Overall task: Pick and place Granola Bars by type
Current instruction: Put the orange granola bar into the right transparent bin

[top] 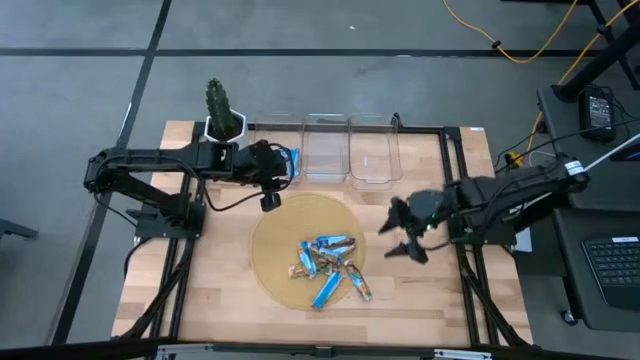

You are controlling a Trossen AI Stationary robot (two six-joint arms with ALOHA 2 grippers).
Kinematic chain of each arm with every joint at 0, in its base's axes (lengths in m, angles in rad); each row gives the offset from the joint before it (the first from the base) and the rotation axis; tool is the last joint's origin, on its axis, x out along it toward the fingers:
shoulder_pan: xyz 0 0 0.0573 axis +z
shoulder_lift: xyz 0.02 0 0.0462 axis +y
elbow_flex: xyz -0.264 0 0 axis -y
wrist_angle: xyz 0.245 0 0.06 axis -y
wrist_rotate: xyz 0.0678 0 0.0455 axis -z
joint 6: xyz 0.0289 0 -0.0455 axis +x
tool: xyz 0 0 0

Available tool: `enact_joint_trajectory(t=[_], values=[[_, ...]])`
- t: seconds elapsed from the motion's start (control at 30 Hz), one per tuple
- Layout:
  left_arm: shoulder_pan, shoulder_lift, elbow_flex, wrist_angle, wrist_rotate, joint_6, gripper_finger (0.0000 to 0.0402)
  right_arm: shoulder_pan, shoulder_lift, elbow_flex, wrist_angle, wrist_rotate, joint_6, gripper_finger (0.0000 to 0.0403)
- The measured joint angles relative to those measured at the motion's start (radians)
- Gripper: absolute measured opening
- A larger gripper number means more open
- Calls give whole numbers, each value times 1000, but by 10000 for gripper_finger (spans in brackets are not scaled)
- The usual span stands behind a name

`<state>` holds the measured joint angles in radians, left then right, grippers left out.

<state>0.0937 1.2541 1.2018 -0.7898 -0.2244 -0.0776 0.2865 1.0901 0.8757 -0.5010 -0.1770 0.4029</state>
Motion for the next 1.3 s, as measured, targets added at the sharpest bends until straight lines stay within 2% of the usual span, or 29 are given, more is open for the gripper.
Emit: enact_joint_trajectory(t=[0.3,0.5,0.67,0.87,1.1,1.2,1.3], values=[[0,0,0,-1,0,153,88,157,228,0,212,-1,438,331],[0,0,0,-1,8,280,88,195,384,0,319,86,744,331],[0,1,0,-1,8,342,88,200,487,0,334,131,965,331],[0,1,0,-2,9,395,88,200,562,0,348,135,1057,331],[0,1,0,-2,16,396,88,198,603,0,345,132,1063,324],[0,1,0,-2,17,395,88,198,604,0,339,131,1063,299],[0,1,0,-2,16,395,88,198,604,0,333,131,1062,257]])
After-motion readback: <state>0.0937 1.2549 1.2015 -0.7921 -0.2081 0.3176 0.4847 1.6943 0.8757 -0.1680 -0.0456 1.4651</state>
